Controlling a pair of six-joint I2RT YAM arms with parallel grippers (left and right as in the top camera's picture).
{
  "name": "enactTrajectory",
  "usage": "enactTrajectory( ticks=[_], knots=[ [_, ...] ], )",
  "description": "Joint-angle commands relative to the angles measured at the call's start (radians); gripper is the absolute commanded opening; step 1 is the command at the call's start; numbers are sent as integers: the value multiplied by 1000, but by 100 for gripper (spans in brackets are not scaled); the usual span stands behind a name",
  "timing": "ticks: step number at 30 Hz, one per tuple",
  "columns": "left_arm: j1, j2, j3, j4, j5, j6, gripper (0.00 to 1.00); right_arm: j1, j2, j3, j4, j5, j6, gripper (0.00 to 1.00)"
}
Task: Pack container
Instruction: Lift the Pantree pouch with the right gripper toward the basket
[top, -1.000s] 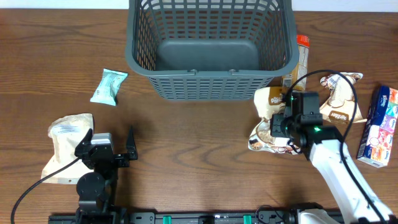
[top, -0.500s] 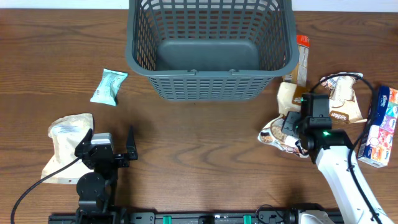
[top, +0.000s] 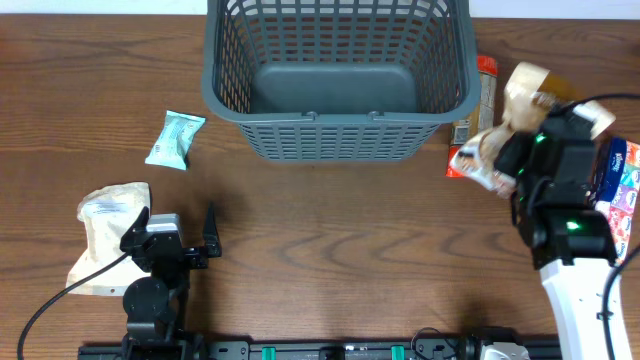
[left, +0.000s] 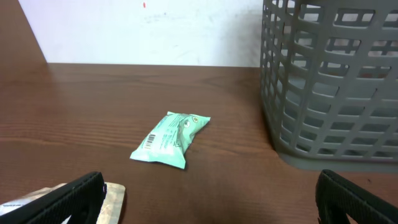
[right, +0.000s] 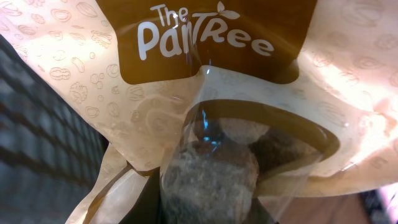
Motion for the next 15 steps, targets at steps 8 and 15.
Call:
enactTrajectory(
  ticks=[8,15],
  knots=[
    [-4,-6,-31,-6,-8,-5,99,-32,101,371,2,-10,-305,1],
    [-4,-6,-31,-6,-8,-5,99,-24,266,555,-30,-473,-569,1]
  ],
)
